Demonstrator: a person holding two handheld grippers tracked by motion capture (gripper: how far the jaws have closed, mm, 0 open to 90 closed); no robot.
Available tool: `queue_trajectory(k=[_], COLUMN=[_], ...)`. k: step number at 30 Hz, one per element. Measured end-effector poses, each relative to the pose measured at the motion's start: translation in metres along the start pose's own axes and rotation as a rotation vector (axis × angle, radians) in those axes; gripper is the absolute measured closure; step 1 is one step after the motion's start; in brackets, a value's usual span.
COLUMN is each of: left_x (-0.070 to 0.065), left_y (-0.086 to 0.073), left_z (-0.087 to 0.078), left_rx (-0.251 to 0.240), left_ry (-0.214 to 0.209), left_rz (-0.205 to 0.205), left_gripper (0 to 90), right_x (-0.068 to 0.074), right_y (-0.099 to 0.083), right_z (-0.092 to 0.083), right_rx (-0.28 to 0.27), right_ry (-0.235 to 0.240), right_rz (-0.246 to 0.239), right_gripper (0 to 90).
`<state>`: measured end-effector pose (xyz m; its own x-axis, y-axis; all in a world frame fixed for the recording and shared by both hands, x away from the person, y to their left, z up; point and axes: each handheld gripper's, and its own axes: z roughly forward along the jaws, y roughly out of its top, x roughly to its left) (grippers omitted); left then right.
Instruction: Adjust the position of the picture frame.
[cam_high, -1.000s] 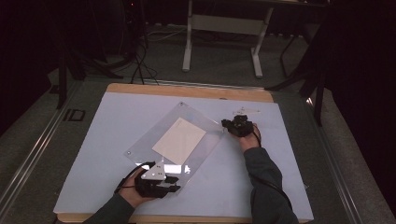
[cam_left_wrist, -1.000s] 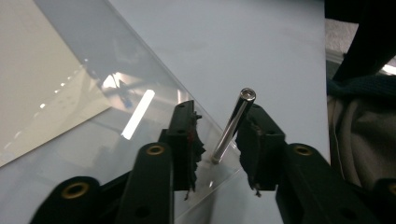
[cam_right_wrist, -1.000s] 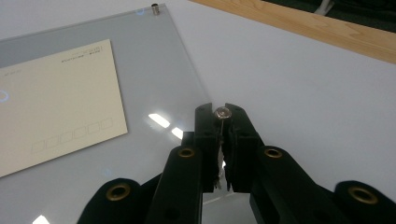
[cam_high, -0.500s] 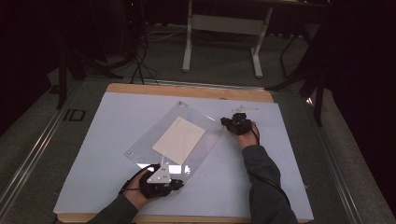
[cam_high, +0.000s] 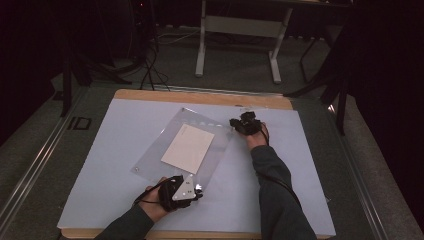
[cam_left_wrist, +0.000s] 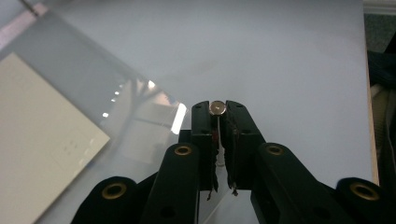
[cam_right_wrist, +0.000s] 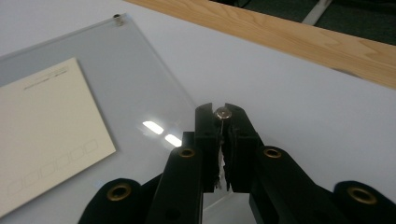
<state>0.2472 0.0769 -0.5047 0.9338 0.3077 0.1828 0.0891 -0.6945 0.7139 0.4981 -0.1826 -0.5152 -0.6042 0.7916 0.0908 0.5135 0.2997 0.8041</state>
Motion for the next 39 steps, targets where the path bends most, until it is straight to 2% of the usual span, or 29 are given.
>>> queue_trajectory(k=[1, 2, 3, 9, 10, 11, 12, 13, 15, 16, 17, 19, 20, 21, 22, 23, 26, 28, 29, 30, 31, 32, 33, 34, 35, 36, 37, 38, 39], left_x=[0.0, 0.0, -0.001, -0.005, -0.005, -0.004, -0.004, -0.004, -0.004, -0.004, -0.004, -0.003, -0.003, -0.003, -0.003, -0.002, -0.002, -0.002, 0.0, 0.0, 0.002, 0.004, 0.008, 0.008, 0.014, 0.014, 0.022, 0.022, 0.033], left_y=[0.004, 0.004, 0.007, 0.017, 0.017, 0.019, 0.019, 0.021, 0.024, 0.024, 0.029, 0.035, 0.035, 0.04, 0.04, 0.041, 0.039, 0.036, 0.031, 0.031, 0.028, 0.024, 0.019, 0.019, 0.015, 0.015, 0.011, 0.011, 0.008], left_z=[0.001, 0.001, 0.001, 0.003, 0.003, 0.007, 0.007, 0.012, 0.018, 0.018, 0.026, 0.032, 0.032, 0.037, 0.037, 0.045, 0.049, 0.049, 0.05, 0.05, 0.049, 0.048, 0.043, 0.043, 0.034, 0.034, 0.023, 0.023, 0.014], left_rx=[0.002, 0.002, 0.007, 0.025, 0.025, 0.03, 0.03, 0.042, 0.046, 0.046, 0.04, 0.032, 0.032, 0.028, 0.028, 0.026, 0.009, -0.003, 0.011, 0.011, 0.011, 0.011, -0.013, -0.013, -0.051, -0.051, -0.109, -0.109, -0.136], left_ry=[0.001, 0.001, 0.004, 0.005, 0.005, 0.0, 0.0, -0.005, -0.008, -0.008, -0.019, -0.018, -0.018, -0.016, -0.016, -0.019, -0.015, -0.011, -0.021, -0.021, -0.045, -0.051, -0.065, -0.065, -0.083, -0.083, -0.101, -0.101, -0.07], left_rz=[0.005, 0.005, 0.007, 0.033, 0.033, 0.031, 0.031, 0.04, 0.045, 0.045, 0.046, 0.049, 0.049, 0.053, 0.053, 0.051, 0.059, 0.073, 0.063, 0.063, 0.046, 0.035, 0.002, 0.002, -0.045, -0.045, -0.104, -0.104, -0.146], left_gripper=[83.1, 82.9, 82.8, 81.8, 81.8, 81.9, 82.0, 82.1, 82.1, 82.2, 82.5, 82.5, 82.4, 82.2, 82.2, 82.2, 81.3, 77.0, 67.0, 63.0, 61.3, 61.3, 58.8, 58.8, 58.5, 57.6, 57.2, 57.0, 56.9], right_x=[0.003, 0.003, 0.006, 0.027, 0.027, 0.036, 0.036, 0.046, 0.056, 0.056, 0.067, 0.079, 0.079, 0.089, 0.089, 0.097, 0.1, 0.095, 0.093, 0.093, 0.087, 0.087, 0.083, 0.083, 0.079, 0.077, 0.076, 0.075, 0.074], right_y=[0.007, 0.007, 0.012, 0.03, 0.03, 0.035, 0.035, 0.041, 0.047, 0.047, 0.053, 0.058, 0.058, 0.061, 0.061, 0.062, 0.061, 0.058, 0.057, 0.057, 0.055, 0.055, 0.051, 0.051, 0.046, 0.043, 0.039, 0.035, 0.031], right_z=[0.009, 0.009, 0.017, 0.044, 0.044, 0.053, 0.053, 0.062, 0.07, 0.07, 0.077, 0.083, 0.083, 0.09, 0.09, 0.095, 0.098, 0.096, 0.094, 0.094, 0.087, 0.087, 0.079, 0.079, 0.069, 0.064, 0.059, 0.054, 0.048], right_rx=[0.005, 0.005, 0.009, 0.026, 0.026, 0.028, 0.028, 0.029, 0.037, 0.037, 0.042, 0.045, 0.045, 0.041, 0.041, 0.038, 0.047, 0.055, 0.063, 0.063, 0.058, 0.058, 0.063, 0.063, 0.055, 0.055, 0.057, 0.06, 0.062], right_ry=[0.012, 0.012, 0.019, 0.067, 0.067, 0.077, 0.077, 0.08, 0.082, 0.082, 0.086, 0.097, 0.097, 0.121, 0.121, 0.136, 0.13, 0.143, 0.137, 0.137, 0.157, 0.157, 0.143, 0.143, 0.147, 0.146, 0.148, 0.147, 0.145], right_rz=[0.012, 0.012, 0.021, 0.017, 0.017, 0.026, 0.026, 0.034, 0.017, 0.017, -0.004, -0.012, -0.012, -0.032, -0.032, -0.043, -0.052, -0.058, -0.075, -0.075, -0.083, -0.083, -0.108, -0.108, -0.122, -0.125, -0.126, -0.137, -0.149], right_gripper=[85.3, 85.3, 85.3, 85.0, 85.0, 84.6, 84.6, 84.3, 84.3, 84.3, 84.0, 83.9, 83.9, 83.7, 83.7, 83.6, 83.5, 73.6, 68.7, 68.7, 64.5, 64.5, 63.9, 63.9, 63.6, 63.5, 63.2, 62.8, 62.8])
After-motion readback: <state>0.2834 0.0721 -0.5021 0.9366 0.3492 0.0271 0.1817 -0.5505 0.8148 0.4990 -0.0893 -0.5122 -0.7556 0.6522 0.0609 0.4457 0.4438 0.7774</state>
